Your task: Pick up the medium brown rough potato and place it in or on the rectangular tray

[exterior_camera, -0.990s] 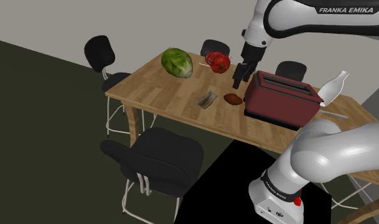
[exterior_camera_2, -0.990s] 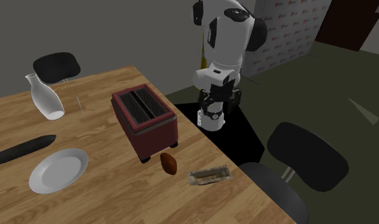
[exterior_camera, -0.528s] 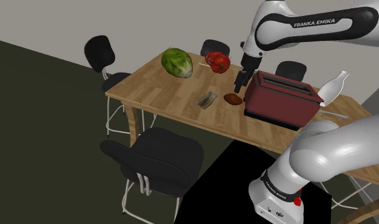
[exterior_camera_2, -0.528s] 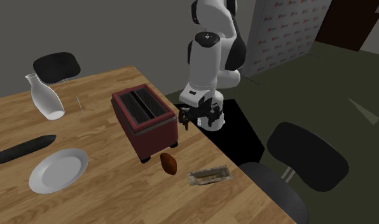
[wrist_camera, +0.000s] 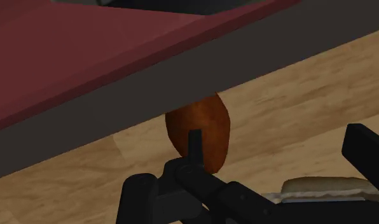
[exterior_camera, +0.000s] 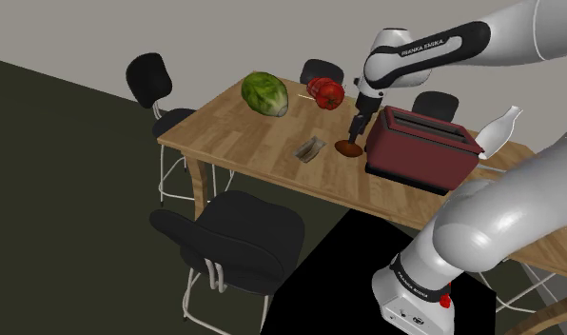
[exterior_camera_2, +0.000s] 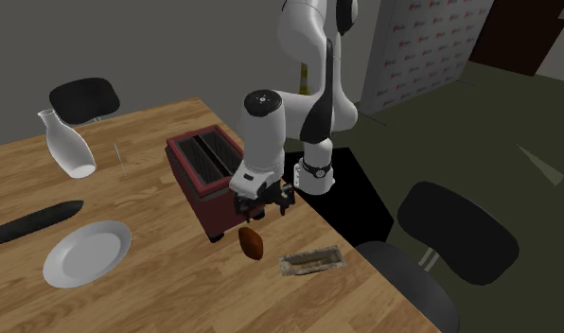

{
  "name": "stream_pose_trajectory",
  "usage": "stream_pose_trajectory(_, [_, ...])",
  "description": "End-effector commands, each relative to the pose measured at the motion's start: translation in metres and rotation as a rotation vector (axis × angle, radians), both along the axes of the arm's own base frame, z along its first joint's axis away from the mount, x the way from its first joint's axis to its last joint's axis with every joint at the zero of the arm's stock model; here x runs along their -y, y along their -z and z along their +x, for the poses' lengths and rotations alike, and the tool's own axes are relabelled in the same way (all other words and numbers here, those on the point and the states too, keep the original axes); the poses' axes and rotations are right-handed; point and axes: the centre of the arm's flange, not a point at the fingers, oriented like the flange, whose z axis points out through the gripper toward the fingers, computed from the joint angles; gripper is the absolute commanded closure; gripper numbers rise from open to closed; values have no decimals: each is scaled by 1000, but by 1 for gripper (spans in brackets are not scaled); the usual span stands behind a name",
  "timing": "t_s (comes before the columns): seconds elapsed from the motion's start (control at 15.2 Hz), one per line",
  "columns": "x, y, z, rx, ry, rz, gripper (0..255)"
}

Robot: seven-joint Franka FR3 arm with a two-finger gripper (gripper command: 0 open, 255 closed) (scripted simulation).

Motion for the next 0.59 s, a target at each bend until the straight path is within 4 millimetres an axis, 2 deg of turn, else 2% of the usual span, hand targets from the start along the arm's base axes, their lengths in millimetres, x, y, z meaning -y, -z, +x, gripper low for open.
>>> stream_pose_trajectory(0.0, [19, 17, 3, -5, -17, 4, 0])
stream_pose_trajectory(0.2, [47, 40, 12, -13, -38, 10, 0])
stream_pose_trajectory(0.53, [47, 66, 10, -13, -38, 10, 0])
